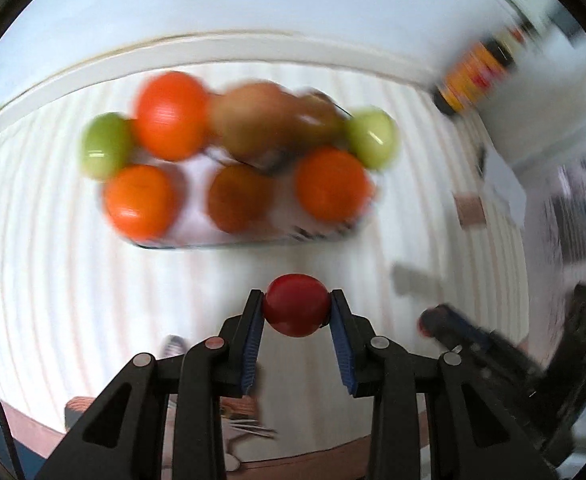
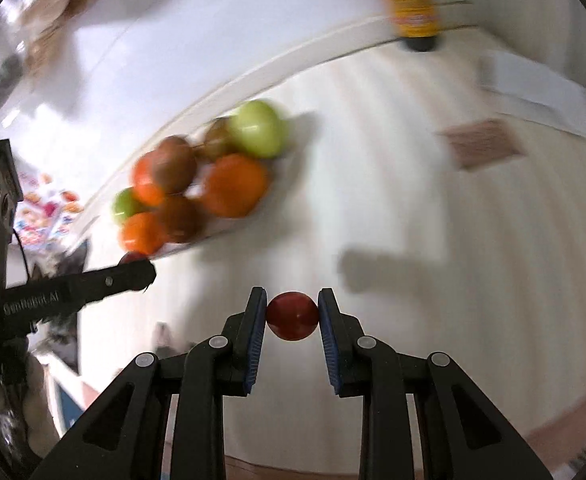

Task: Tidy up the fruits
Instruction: 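Carry both cherry tomatoes over the floral plate, then lower the tomatoes into the plate among the fruit and open both grippers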

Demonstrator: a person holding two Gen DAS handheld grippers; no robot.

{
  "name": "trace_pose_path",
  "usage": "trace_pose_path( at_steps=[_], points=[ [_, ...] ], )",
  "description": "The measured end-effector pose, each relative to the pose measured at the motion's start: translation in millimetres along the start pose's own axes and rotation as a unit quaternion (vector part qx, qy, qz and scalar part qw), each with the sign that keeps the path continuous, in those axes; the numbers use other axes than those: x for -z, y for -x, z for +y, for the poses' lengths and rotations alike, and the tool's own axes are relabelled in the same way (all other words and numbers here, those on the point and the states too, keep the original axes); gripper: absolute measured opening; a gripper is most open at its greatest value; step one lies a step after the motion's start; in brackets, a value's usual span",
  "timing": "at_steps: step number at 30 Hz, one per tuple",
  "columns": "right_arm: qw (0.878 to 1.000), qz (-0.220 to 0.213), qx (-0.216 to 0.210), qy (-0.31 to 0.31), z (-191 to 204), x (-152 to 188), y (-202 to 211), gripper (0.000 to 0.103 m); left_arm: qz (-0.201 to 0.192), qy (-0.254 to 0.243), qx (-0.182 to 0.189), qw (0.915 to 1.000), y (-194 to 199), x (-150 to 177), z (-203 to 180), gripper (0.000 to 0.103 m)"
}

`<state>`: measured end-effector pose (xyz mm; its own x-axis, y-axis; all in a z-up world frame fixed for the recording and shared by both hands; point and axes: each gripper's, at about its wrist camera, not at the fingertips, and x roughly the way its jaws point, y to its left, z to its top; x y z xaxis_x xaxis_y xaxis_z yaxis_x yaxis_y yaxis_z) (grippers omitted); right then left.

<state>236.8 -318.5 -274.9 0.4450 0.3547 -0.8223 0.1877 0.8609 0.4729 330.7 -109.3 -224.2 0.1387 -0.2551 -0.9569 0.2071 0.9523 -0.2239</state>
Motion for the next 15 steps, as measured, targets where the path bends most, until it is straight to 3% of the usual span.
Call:
trace_pose_path(
  at_steps=[7, 15],
  points=[
    [0.994, 0.027, -0.106, -0.001, 65.2, -17.2, -62.3, 0.029, 0.003, 0.061, 0.010, 0.9981, 10.0, -37.4, 50.5, 0.030],
    [0.991, 0.019, -0.133, 0.003, 96.4, -31.7, -88.7, 0.029, 0.025, 0.062, 0.010, 0.9977, -8.1, -72.2, 63.0, 0.030]
  ],
)
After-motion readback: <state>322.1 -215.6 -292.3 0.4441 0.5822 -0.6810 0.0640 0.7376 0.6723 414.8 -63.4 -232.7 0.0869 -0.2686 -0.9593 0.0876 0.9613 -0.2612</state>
